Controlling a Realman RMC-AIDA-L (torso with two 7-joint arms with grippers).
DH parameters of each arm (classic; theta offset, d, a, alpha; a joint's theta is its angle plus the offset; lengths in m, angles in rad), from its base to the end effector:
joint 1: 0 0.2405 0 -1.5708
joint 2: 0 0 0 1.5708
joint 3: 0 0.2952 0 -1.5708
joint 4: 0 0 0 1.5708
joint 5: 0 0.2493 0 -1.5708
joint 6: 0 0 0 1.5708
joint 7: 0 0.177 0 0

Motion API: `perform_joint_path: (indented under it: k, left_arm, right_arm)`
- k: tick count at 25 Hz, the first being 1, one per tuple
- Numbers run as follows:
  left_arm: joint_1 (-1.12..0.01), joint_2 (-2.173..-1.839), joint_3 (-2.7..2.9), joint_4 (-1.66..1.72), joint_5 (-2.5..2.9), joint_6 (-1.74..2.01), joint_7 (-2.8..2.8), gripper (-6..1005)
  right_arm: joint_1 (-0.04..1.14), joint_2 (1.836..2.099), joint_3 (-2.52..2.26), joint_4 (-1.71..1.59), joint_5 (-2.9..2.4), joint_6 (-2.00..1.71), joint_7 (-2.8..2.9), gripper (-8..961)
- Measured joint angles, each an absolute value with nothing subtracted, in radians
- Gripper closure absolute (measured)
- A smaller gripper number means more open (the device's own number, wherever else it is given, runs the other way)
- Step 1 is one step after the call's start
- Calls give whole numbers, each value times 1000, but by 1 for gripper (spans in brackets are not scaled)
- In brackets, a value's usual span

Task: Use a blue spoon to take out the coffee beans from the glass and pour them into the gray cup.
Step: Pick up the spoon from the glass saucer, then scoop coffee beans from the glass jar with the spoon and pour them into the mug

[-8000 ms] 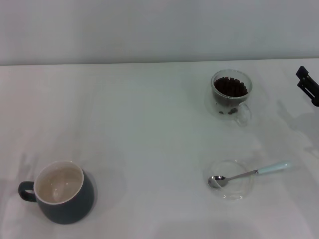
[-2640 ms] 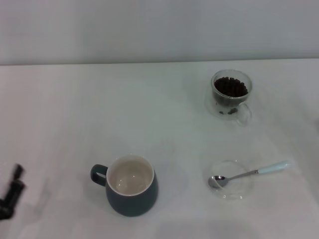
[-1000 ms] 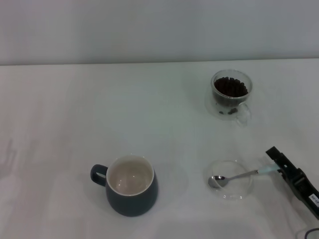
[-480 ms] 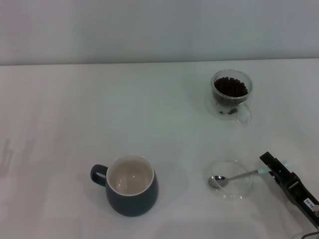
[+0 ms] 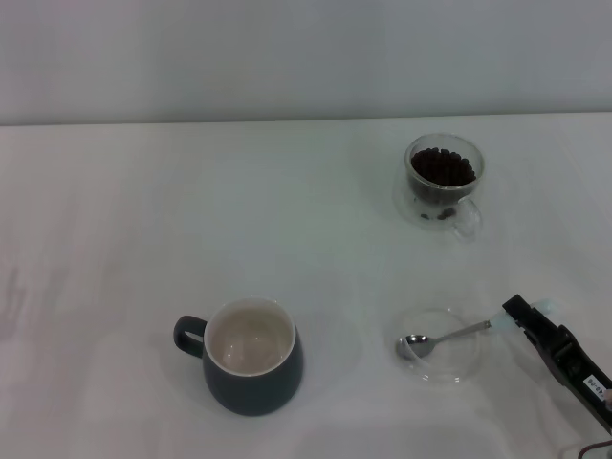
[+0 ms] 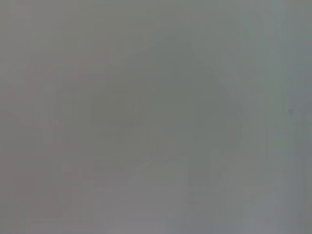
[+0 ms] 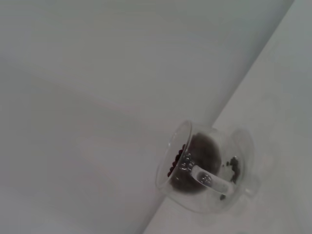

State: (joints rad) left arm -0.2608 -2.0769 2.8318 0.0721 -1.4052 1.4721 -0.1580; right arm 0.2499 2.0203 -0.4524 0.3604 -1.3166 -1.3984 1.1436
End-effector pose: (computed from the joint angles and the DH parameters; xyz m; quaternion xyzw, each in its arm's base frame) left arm -0.4294 0.3010 -0.0244 -0.6458 -0.2101 -0.3077 0.6664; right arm 0.4153 0.2367 -0.1213 -0.5210 0.6330 0.4865 0.3018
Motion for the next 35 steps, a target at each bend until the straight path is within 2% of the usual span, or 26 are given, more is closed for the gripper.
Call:
perform_joint_path:
  k: [6, 9, 16, 21, 29, 35]
  left_arm:
    - [-258, -2077, 2832, 72, -1405, 1472, -158, 288]
    - [-253, -2078, 2832, 73, -1405, 1474, -158, 288]
    - [-248, -2081, 2832, 83, -1405, 1474, -163, 288]
    - [-245, -2085, 2836, 88, -1404, 1469, -264, 287]
    - [-241, -2086, 2833, 100, -1405, 1437, -342, 287]
    - [-239, -2086, 2832, 128, -1406, 1402, -341, 288]
  right_arm:
    - [248, 2018, -453, 337, -1318, -1441, 1173, 773]
    - [243, 2015, -456, 297, -1317, -1479, 1214, 817]
    - [243, 2013, -461, 160, -1315, -1533, 1261, 816]
    - [307, 2006, -477, -85, -1317, -1543, 1296, 815]
    - [439, 2003, -632, -421, -1319, -1362, 1299, 813]
    - [459, 2009, -785, -538, -1319, -1204, 1268, 812]
